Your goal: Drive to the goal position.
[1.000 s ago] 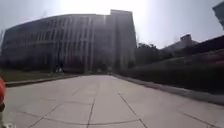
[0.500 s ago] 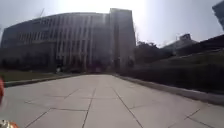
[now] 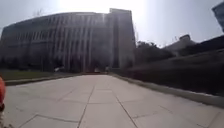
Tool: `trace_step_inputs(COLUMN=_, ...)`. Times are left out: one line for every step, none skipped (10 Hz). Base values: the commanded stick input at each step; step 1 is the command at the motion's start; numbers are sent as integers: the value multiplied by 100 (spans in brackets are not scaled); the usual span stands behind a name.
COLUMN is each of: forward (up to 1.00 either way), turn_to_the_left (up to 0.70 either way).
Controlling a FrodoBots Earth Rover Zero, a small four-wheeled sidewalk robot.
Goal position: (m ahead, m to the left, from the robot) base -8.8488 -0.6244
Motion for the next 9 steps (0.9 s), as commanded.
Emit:
trace_step_inputs(forward=70, turn_to_the_left=0)
trace_step_inputs(forward=70, turn_to_the_left=0)
trace_step_inputs(forward=70, turn_to_the_left=0)
trace_step_inputs(forward=70, turn_to_the_left=0)
trace_step_inputs(forward=70, turn_to_the_left=0)
trace_step_inputs(forward=70, turn_to_the_left=0)
trace_step_inputs(forward=70, turn_to_the_left=0)
trace_step_inputs(forward=70, turn_to_the_left=0)
trace_step_inputs(forward=70, turn_to_the_left=0)
